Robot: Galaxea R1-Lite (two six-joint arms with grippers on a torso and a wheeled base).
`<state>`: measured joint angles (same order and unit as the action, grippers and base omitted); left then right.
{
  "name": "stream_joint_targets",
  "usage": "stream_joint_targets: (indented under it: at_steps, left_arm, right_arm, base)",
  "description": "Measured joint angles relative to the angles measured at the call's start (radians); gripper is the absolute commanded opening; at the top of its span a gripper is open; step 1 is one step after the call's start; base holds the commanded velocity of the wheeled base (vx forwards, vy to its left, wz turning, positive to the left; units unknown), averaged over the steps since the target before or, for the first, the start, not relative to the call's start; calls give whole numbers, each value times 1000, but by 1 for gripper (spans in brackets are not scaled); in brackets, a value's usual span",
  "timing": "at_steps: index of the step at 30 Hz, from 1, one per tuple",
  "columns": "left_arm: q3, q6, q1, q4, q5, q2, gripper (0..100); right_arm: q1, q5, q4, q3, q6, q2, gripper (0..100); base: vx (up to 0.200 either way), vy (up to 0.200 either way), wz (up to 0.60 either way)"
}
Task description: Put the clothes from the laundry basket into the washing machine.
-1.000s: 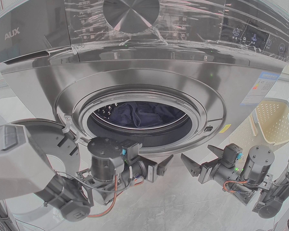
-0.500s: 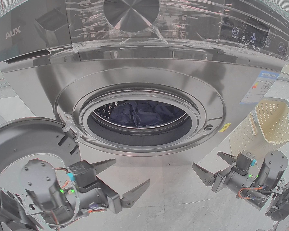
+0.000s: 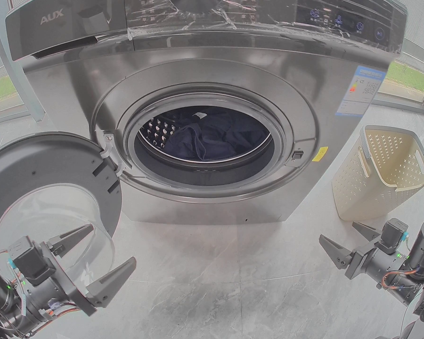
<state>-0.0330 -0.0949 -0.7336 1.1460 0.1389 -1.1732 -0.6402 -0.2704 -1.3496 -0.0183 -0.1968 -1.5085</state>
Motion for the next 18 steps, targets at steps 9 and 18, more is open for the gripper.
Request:
stream_joint_targets:
  at_steps: [9,18]
  left_arm:
    - [15,21,133,-234,-12,262,100]
    - [16,27,318,-589,-58,583,100]
  right_arm:
    - [29,2,405,1,-17,280,100]
    - [145,6,760,1,8,671,100]
  base:
    - [-200,0,0]
    - [-111,0,0]
